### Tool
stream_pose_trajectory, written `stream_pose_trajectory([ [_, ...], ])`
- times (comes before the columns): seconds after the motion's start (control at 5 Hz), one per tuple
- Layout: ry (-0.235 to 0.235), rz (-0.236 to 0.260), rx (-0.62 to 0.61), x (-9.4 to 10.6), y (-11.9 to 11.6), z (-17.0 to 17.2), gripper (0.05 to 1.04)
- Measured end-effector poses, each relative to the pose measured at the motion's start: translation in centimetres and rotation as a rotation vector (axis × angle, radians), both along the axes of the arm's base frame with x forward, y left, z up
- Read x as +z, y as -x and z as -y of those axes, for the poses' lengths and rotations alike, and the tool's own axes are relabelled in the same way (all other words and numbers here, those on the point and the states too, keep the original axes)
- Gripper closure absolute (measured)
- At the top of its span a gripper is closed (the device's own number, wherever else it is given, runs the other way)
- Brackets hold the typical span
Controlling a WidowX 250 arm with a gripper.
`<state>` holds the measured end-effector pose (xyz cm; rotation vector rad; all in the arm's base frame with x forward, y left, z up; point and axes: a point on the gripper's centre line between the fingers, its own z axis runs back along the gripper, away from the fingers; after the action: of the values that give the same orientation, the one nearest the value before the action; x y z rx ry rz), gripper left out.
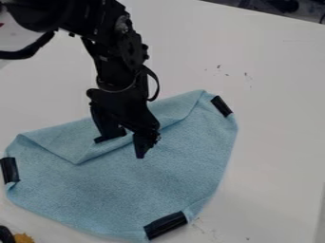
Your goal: Fold the cloth from bottom right to top left
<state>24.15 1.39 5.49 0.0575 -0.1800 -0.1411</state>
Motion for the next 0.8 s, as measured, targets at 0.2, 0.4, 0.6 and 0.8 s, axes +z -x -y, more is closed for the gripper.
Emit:
stream_pose_trajectory([
  [0.2,0.003,-0.021,0.009,-0.5,0.2,0.1,0.082],
  [0.4,0.017,-0.064,0.009,-1.4,2.0,3.5,0.082],
  [0.6,0.027,-0.083,0.016,-1.9,3.8,6.1,0.082],
  [0.8,0.041,-0.101,0.021,-2.5,5.8,9.0,0.082],
])
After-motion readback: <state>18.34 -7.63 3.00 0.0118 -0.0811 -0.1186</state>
